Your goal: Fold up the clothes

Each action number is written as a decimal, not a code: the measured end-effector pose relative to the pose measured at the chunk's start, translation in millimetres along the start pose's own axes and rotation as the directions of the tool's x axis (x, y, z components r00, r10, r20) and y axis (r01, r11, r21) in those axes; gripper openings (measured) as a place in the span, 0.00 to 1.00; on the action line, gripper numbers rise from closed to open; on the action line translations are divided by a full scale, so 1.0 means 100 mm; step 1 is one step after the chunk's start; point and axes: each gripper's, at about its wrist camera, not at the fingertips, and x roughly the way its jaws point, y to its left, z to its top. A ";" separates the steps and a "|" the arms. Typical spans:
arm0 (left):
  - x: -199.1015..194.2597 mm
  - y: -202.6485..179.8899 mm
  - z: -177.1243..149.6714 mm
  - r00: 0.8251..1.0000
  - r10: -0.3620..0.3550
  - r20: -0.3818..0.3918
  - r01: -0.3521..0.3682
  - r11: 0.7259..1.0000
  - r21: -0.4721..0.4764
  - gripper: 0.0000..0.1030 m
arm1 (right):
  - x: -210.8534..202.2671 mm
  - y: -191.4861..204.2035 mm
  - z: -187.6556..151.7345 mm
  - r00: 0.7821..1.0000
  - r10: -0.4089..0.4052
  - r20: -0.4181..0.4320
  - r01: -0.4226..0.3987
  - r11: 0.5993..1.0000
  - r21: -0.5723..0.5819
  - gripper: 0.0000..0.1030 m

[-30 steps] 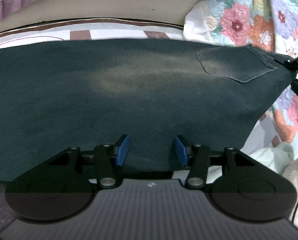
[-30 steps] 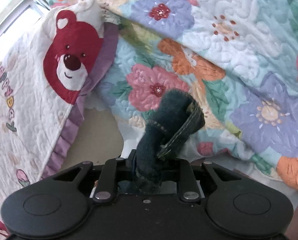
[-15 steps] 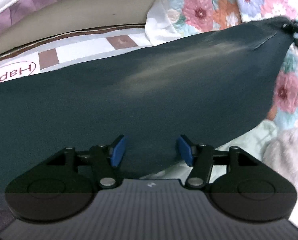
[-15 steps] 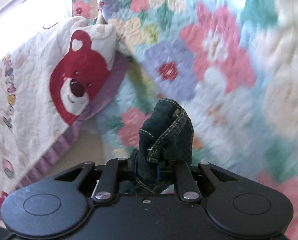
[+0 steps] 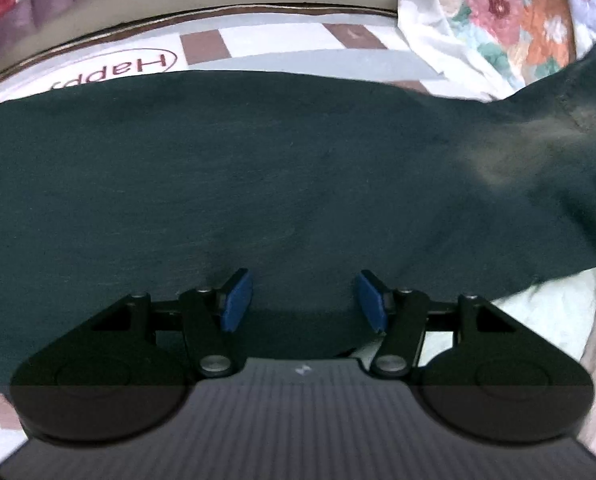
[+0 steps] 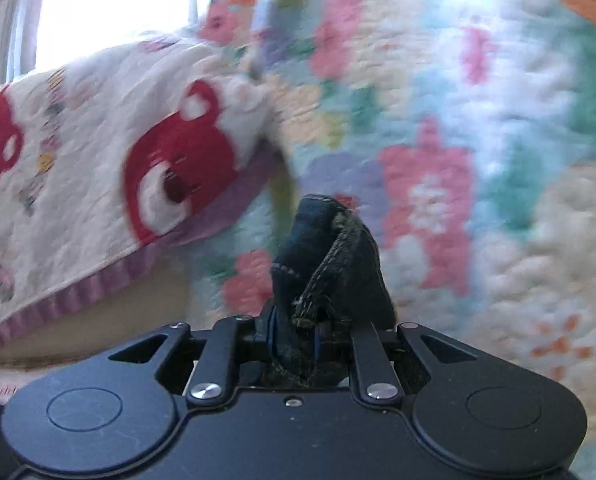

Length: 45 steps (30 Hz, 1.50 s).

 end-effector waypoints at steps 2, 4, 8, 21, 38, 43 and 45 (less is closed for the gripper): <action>-0.02 0.02 -0.02 1.000 -0.003 0.003 0.003 1.000 -0.013 0.56 | 0.02 0.17 -0.01 1.000 0.024 -0.005 -0.025 0.999 -0.036 0.17; -0.03 0.06 -0.03 1.000 -0.010 0.008 0.010 1.000 -0.030 0.56 | 0.04 0.34 -0.02 0.999 0.050 -0.010 -0.050 0.996 -0.068 0.17; -0.08 0.13 -0.05 0.999 -0.010 0.039 0.012 0.998 -0.054 0.56 | 0.05 0.73 0.01 0.993 0.120 0.003 -0.120 0.991 -0.059 0.16; -0.27 1.04 0.01 0.984 0.051 0.171 -0.018 0.981 -0.191 0.56 | 0.18 2.36 -0.25 0.911 0.409 -0.056 -0.411 0.910 -0.052 0.15; -0.99 2.50 -0.34 0.882 -0.109 0.458 0.356 0.791 -0.498 0.61 | 0.40 4.57 -1.12 0.706 0.658 -0.263 -0.688 0.725 -0.033 0.20; -0.80 2.56 -0.52 0.912 -0.063 0.405 0.306 0.764 -0.568 0.62 | 0.15 4.56 -1.73 0.610 0.639 -0.468 -0.715 0.699 0.024 0.34; -0.71 2.53 -0.57 0.916 -0.078 0.394 0.314 0.751 -0.581 0.62 | -0.06 4.36 -1.82 0.619 0.625 -0.475 -0.715 0.699 -0.012 0.52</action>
